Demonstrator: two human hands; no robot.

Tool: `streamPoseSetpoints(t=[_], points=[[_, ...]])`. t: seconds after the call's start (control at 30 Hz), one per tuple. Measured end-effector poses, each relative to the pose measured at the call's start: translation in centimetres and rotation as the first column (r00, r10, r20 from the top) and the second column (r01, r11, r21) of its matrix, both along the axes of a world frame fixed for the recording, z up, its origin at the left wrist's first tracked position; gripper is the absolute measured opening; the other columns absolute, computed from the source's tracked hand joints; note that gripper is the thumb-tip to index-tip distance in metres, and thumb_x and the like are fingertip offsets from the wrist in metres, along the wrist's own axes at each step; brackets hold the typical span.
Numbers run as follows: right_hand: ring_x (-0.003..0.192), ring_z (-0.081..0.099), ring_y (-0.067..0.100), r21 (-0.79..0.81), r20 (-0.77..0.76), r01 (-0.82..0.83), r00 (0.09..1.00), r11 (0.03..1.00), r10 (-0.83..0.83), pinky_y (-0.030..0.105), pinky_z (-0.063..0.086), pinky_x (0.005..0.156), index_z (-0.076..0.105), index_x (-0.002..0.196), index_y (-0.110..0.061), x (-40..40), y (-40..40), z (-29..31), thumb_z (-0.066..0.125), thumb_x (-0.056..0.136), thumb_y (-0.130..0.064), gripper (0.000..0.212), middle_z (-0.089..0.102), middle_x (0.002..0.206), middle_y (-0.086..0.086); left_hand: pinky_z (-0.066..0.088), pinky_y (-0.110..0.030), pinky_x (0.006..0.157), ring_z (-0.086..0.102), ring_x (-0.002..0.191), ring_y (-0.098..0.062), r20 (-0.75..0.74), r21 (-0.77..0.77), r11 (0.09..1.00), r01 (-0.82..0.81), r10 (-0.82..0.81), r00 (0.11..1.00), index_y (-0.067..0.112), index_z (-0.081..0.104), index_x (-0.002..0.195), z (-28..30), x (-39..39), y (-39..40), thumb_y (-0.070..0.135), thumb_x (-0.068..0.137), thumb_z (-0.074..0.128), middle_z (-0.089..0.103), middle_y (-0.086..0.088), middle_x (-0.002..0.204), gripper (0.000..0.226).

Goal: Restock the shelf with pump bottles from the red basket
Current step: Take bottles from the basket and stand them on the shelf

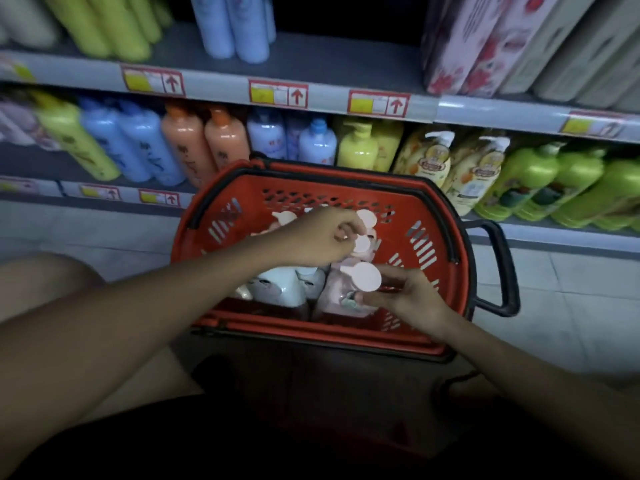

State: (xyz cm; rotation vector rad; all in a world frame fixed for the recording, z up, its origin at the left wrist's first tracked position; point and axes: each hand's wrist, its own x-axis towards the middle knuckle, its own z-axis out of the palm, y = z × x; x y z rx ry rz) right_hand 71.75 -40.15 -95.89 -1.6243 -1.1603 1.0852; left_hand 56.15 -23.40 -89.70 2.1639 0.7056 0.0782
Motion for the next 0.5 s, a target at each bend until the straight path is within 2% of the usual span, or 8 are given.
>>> streamPoseSetpoints(t=[0.1, 0.17, 0.23, 0.33, 0.4, 0.5], points=[[0.104, 0.071, 0.005, -0.009, 0.012, -0.036, 0.999, 0.999, 0.036, 0.021, 0.054, 0.091, 0.075, 0.121, -0.008, 0.0, 0.6, 0.5, 0.09, 0.072, 0.0, 0.051, 0.08, 0.111, -0.001, 0.054, -0.034, 0.095, 0.069, 0.106, -0.017, 0.108, -0.095, 0.99, -0.108, 0.118, 0.987, 0.013, 0.069, 0.114, 1.0, -1.0, -0.1, 0.007, 0.096, 0.06, 0.074, -0.003, 0.11, 0.022], [0.104, 0.071, 0.004, 0.016, 0.021, -0.031, 0.999, 0.999, 0.03, 0.025, 0.055, 0.091, 0.076, 0.12, -0.011, -0.4, 1.4, 1.6, 0.09, 0.072, -0.002, 0.05, 0.079, 0.111, -0.003, 0.053, -0.035, 0.094, 0.07, 0.109, -0.019, 0.181, -0.18, 0.963, -0.202, 0.234, 0.955, 0.014, 0.068, 0.115, 1.7, -2.3, -0.1, 0.008, 0.098, 0.059, 0.075, -0.007, 0.112, 0.02], [0.107, 0.072, 0.008, 0.068, 0.034, -0.025, 0.999, 0.997, 0.023, 0.032, 0.058, 0.095, 0.078, 0.116, -0.016, -0.9, 2.4, 3.9, 0.09, 0.073, -0.01, 0.045, 0.079, 0.111, -0.004, 0.054, -0.037, 0.095, 0.07, 0.109, -0.022, 0.205, -0.243, 0.943, -0.228, 0.28, 0.938, 0.018, 0.068, 0.115, 2.2, -3.6, -0.3, 0.01, 0.096, 0.064, 0.074, -0.008, 0.114, 0.021], [0.104, 0.075, 0.015, 0.146, 0.043, -0.01, 0.999, 0.989, 0.004, 0.034, 0.059, 0.091, 0.079, 0.114, -0.018, -1.2, 3.8, 9.1, 0.087, 0.074, -0.022, 0.041, 0.081, 0.107, -0.004, 0.054, -0.024, 0.088, 0.069, 0.096, -0.003, 0.213, -0.292, 0.932, -0.213, 0.28, 0.936, 0.014, 0.066, 0.118, 3.3, -4.7, -0.7, 0.006, 0.091, 0.071, 0.073, 0.003, 0.105, 0.028], [0.104, 0.075, 0.016, 0.197, 0.018, 0.005, 1.0, 0.98, -0.008, 0.031, 0.059, 0.091, 0.078, 0.116, -0.013, -0.9, 4.4, 12.6, 0.086, 0.076, -0.021, 0.041, 0.081, 0.107, -0.002, 0.051, -0.017, 0.082, 0.068, 0.086, 0.005, 0.28, -0.348, 0.92, -0.182, 0.287, 0.916, 0.01, 0.065, 0.12, 5.1, -4.6, -0.8, 0.003, 0.091, 0.07, 0.073, 0.011, 0.096, 0.03], [0.1, 0.075, 0.016, 0.26, -0.023, 0.057, 0.998, 0.964, -0.053, 0.033, 0.058, 0.091, 0.078, 0.114, -0.008, -0.6, 5.0, 18.1, 0.083, 0.081, -0.014, 0.034, 0.081, 0.106, 0.003, 0.054, -0.021, 0.093, 0.071, 0.107, -0.009, 0.393, -0.414, 0.891, -0.186, 0.36, 0.846, 0.017, 0.067, 0.121, 8.6, -3.9, -0.5, 0.012, 0.093, 0.07, 0.075, -0.003, 0.115, 0.028]])
